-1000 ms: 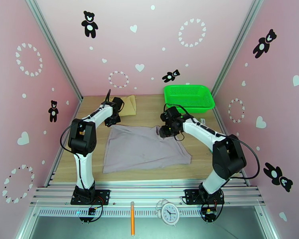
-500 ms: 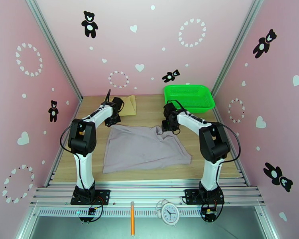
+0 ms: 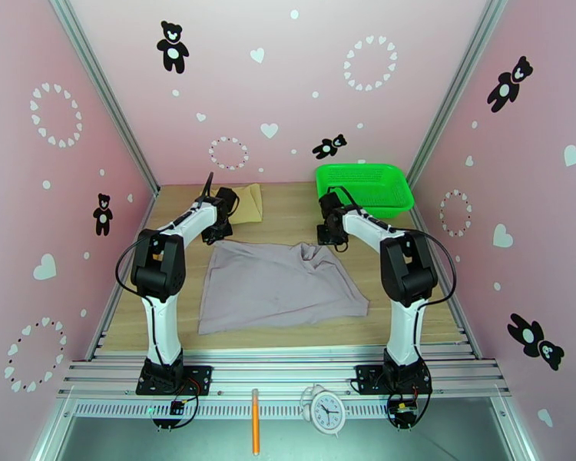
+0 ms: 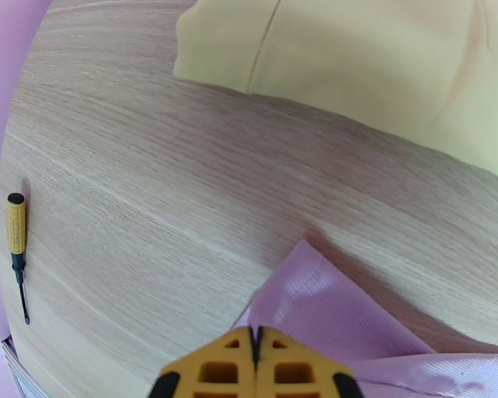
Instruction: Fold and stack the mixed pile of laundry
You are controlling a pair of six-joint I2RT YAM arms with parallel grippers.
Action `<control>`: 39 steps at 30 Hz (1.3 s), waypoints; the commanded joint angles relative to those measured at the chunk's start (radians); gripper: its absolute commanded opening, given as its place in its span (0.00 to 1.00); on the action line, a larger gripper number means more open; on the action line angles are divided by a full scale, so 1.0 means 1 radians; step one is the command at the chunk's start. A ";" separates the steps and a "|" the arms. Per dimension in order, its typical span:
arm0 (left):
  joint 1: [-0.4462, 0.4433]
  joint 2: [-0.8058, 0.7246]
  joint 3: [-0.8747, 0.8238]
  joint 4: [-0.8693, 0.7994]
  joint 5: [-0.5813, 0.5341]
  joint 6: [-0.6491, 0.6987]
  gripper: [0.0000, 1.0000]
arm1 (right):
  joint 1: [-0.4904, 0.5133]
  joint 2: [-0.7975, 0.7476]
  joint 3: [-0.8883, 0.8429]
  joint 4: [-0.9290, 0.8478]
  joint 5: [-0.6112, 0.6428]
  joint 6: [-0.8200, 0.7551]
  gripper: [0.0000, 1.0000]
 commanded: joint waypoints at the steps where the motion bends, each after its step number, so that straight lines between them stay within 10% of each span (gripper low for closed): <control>1: 0.005 -0.033 -0.008 0.003 -0.005 -0.006 0.00 | -0.001 0.013 -0.003 0.002 -0.028 0.006 0.34; 17: 0.005 -0.032 -0.008 0.004 -0.005 -0.008 0.00 | -0.001 0.018 -0.062 0.016 -0.045 0.029 0.31; 26: 0.005 -0.038 -0.012 0.001 -0.013 -0.005 0.00 | -0.001 0.004 -0.033 -0.014 0.002 0.020 0.00; 39: 0.005 -0.017 0.008 0.011 -0.027 0.004 0.00 | -0.119 -0.147 -0.097 0.077 0.163 0.096 0.00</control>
